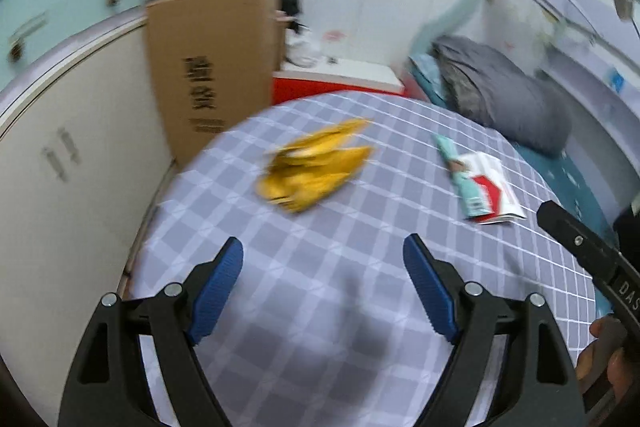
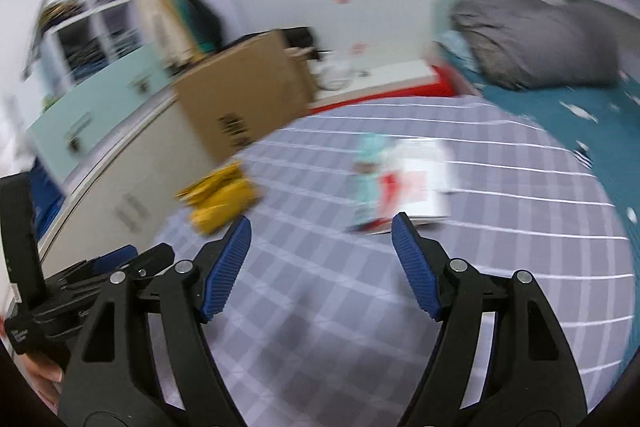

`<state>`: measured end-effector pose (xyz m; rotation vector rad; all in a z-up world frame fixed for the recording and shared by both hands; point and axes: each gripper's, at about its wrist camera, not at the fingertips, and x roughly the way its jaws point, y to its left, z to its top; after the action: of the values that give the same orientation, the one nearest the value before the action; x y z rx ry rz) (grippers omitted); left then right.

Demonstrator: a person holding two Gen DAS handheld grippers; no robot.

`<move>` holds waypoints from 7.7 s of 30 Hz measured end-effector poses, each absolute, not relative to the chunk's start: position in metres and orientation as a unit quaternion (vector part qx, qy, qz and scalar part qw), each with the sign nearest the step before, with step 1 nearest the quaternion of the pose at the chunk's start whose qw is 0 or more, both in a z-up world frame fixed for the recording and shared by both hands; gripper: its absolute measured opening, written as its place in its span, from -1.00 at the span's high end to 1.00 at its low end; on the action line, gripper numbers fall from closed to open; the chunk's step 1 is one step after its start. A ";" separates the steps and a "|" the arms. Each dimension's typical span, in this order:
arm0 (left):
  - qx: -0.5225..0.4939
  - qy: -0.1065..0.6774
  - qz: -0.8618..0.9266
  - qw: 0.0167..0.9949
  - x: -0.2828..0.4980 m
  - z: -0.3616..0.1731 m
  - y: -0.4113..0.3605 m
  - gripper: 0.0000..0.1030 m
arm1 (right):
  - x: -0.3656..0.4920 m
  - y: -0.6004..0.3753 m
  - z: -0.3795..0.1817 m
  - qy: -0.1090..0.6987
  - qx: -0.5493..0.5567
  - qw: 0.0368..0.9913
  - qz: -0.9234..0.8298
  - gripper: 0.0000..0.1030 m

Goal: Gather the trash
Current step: 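Move both tools back over the table toward the teal tube and white box, then grasp the teal tube with the left tool while the right tool grasps the white-red box, then carry the teal tube and white-red box over the wastebasket, then open the left tool to drop the teal tube while the right tool releases the box, then move both tools back over the table toward the yellow packets, then grasp the yellow folded packets with the right tool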

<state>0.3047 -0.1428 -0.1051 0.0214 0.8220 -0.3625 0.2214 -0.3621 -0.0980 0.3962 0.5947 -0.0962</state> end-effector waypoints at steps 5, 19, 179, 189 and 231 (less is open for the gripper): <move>0.015 0.436 -0.223 0.872 0.334 -0.122 -0.212 -0.56 | 0.221 -0.411 -0.117 0.293 0.231 0.925 -0.066 -0.42; -0.006 0.448 -0.212 0.869 0.390 -0.155 -0.301 -0.24 | 0.244 -0.459 -0.137 0.292 0.281 0.912 -0.068 -0.44; -0.231 0.494 0.136 0.827 0.260 -0.279 0.307 -0.38 | 0.314 0.119 -0.244 0.490 0.028 0.833 0.257 -0.11; -0.227 0.408 0.118 0.877 0.244 -0.189 0.266 -0.42 | 0.286 0.072 -0.147 0.382 0.036 0.887 0.256 -0.11; 0.109 0.357 -0.205 0.905 0.391 -0.129 -0.110 0.63 | 0.380 -0.263 -0.141 0.334 0.288 0.893 0.094 -0.37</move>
<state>0.3913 -0.1101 -0.1295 0.2251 0.7376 -0.4243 0.3804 -0.2631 -0.1406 0.5971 0.6926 0.1957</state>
